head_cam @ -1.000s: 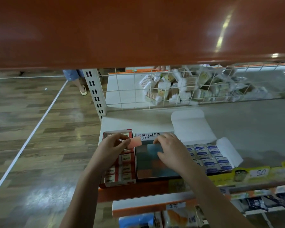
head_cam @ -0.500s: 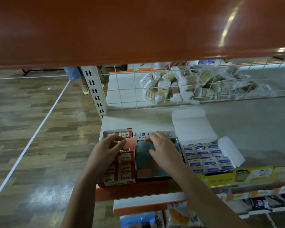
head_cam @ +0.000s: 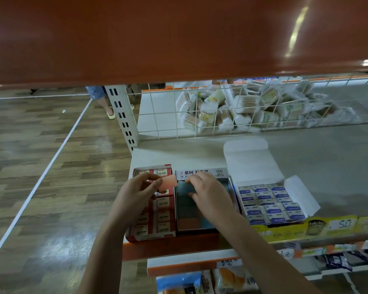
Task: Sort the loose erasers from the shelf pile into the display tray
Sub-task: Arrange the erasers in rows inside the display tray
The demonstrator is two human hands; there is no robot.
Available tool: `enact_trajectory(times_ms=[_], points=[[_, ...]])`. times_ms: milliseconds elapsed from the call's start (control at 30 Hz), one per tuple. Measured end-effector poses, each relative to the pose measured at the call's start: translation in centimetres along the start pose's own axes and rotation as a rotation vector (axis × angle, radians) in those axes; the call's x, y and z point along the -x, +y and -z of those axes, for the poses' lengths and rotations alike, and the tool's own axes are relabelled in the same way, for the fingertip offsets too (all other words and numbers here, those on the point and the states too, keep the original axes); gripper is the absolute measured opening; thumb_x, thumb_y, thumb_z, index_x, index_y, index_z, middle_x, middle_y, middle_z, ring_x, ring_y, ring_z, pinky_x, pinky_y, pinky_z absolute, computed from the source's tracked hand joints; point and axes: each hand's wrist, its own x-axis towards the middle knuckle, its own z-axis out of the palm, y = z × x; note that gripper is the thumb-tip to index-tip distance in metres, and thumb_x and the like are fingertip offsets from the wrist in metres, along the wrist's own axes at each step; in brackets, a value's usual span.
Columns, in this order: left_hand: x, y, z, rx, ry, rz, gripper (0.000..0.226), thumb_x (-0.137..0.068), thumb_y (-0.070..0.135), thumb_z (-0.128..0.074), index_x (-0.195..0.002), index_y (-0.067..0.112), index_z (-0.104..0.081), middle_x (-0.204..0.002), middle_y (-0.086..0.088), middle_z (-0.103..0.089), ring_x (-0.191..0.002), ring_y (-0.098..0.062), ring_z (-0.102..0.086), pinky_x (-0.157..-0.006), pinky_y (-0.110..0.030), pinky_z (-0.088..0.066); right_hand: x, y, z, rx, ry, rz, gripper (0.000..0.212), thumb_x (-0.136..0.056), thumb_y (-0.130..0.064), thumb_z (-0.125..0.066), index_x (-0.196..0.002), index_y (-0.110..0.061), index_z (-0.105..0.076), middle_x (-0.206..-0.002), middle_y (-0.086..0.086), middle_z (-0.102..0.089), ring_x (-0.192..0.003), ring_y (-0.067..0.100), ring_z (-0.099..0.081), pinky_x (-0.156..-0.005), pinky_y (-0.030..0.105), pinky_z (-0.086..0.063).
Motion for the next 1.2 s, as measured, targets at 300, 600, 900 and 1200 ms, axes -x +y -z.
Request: enact_trajectory(times_ms=[300,600,900,1200], points=[[0.0,0.3,0.1,-0.003,-0.018,0.004,0.014,-0.092,0.034,-0.052,-0.101,0.028,-0.061,-0.083,0.005,-0.068,-0.075,-0.007,-0.065,-0.059,-0.015,-0.044,-0.1,0.3,-0.1,0.0,-0.011,0.026,0.031,-0.092,-0.023,-0.055,-0.123,-0.02,-0.052,-0.12,-0.002,-0.053,-0.115,0.012,-0.045,-0.096,0.024,-0.041],[-0.2,-0.1,0.1,0.014,-0.012,0.014,0.014,-0.091,0.034,-0.055,-0.1,0.027,-0.063,-0.081,0.004,-0.071,-0.075,-0.013,-0.067,-0.071,-0.031,-0.052,-0.2,0.6,-0.7,-0.012,-0.021,0.052,0.019,-0.094,-0.018,-0.052,-0.11,-0.013,-0.061,-0.112,0.0,-0.055,-0.106,0.011,-0.05,-0.089,0.02,-0.043],[-0.2,-0.1,-0.1,0.026,-0.013,0.033,0.012,-0.091,0.034,-0.054,-0.097,0.029,-0.063,-0.081,0.005,-0.072,-0.074,-0.012,-0.068,-0.065,-0.025,-0.048,-0.3,0.7,-0.7,-0.091,-0.056,0.036,0.025,-0.095,-0.015,-0.049,-0.116,-0.01,-0.063,-0.116,0.003,-0.059,-0.104,0.012,-0.055,-0.092,0.018,-0.043],[0.0,0.3,0.0,-0.014,-0.018,0.021,0.012,-0.091,0.034,-0.054,-0.098,0.028,-0.063,-0.079,0.005,-0.069,-0.073,-0.009,-0.065,-0.06,-0.017,-0.041,-1.1,0.8,-1.2,0.029,-0.101,0.054,0.024,-0.096,-0.013,-0.049,-0.115,-0.01,-0.062,-0.113,0.004,-0.058,-0.106,0.014,-0.05,-0.089,0.021,-0.039]])
